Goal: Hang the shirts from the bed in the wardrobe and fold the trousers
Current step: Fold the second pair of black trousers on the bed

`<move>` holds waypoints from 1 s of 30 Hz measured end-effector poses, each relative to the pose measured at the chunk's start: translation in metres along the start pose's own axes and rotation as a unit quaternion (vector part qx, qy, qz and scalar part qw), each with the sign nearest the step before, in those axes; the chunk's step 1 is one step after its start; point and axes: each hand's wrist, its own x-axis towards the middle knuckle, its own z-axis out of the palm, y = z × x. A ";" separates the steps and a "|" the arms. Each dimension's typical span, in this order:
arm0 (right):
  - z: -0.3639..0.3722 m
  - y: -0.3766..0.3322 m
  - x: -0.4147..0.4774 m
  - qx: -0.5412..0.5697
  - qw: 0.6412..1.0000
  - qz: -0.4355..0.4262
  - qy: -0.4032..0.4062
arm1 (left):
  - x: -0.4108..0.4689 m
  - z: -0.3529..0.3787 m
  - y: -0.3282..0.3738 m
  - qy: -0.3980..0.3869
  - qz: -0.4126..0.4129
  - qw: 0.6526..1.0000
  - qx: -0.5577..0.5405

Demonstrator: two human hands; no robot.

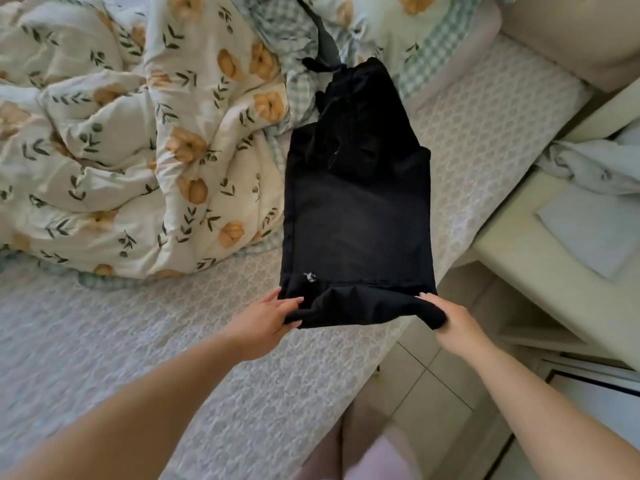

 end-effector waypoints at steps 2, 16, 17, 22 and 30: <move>0.013 0.010 -0.007 -0.034 0.999 0.000 -0.036 | -0.003 0.016 0.000 -0.038 -0.052 0.998 -0.010; 0.025 0.036 0.013 0.035 0.965 0.153 -0.209 | 0.024 0.027 -0.018 -0.082 -0.230 0.908 -0.341; 0.019 0.036 0.022 0.072 0.968 0.162 -0.179 | 0.030 0.018 -0.022 -0.047 -0.235 0.896 -0.374; 0.010 0.015 0.070 0.167 0.979 0.109 -0.034 | 0.076 -0.003 -0.023 0.108 -0.208 0.870 -0.435; 0.048 0.034 0.079 0.209 0.970 0.122 0.018 | 0.093 0.055 -0.037 0.092 -0.247 0.837 -0.479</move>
